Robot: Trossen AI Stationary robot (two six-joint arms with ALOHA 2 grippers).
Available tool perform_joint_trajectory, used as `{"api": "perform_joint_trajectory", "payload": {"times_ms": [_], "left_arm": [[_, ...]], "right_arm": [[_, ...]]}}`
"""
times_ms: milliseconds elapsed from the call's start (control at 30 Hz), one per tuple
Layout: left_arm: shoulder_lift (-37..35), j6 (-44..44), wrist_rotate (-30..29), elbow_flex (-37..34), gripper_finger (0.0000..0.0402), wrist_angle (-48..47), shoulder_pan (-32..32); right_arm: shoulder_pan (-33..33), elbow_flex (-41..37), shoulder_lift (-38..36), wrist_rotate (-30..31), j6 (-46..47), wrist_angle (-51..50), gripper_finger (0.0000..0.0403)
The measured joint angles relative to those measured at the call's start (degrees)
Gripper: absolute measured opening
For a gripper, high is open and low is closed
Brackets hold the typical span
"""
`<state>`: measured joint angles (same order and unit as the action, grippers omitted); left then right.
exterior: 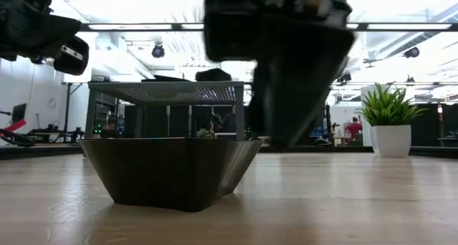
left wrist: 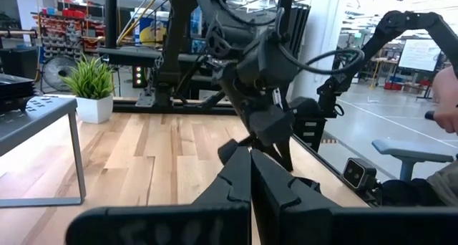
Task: Pick & Place Mini shaped plates
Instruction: Stack the black distorted square plate on top of the black distorted square plate on the shelf
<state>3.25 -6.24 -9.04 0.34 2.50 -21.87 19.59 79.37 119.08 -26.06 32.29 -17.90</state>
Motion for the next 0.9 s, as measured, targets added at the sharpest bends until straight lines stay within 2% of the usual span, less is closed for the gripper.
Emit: {"api": "perform_joint_trajectory", "payload": {"times_ms": [100, 267, 433, 667, 800, 900], "left_arm": [[0.0, 0.0, 0.0, 0.0, 0.0000, 0.0, 0.0], [0.0, 0.0, 0.0, 0.0, 0.0000, 0.0, 0.0], [0.0, 0.0, 0.0, 0.0, 0.0000, 0.0, 0.0], [0.0, 0.0, 0.0, 0.0, 0.0000, 0.0, 0.0], [0.0, 0.0, 0.0, 0.0, 0.0000, 0.0, 0.0], [0.0, 0.0, 0.0, 0.0, 0.0000, 0.0, 0.0]], "right_arm": [[-0.1, 0.0, 1.5, -0.2, 0.0, 4.3, 0.0008], [-0.5, 0.0, 4.4, -3.8, 0.3, 9.8, 0.0008], [-2.0, 0.1, 4.7, -4.0, 0.2, 15.1, 0.0008], [-4.7, 0.0, 4.8, -2.1, -1.7, 15.5, 0.0008], [-5.8, 0.0, 4.8, 2.6, -2.6, 15.7, 0.0008], [-6.7, 0.0, 4.8, 3.3, -2.8, 18.1, 0.0008]]}}
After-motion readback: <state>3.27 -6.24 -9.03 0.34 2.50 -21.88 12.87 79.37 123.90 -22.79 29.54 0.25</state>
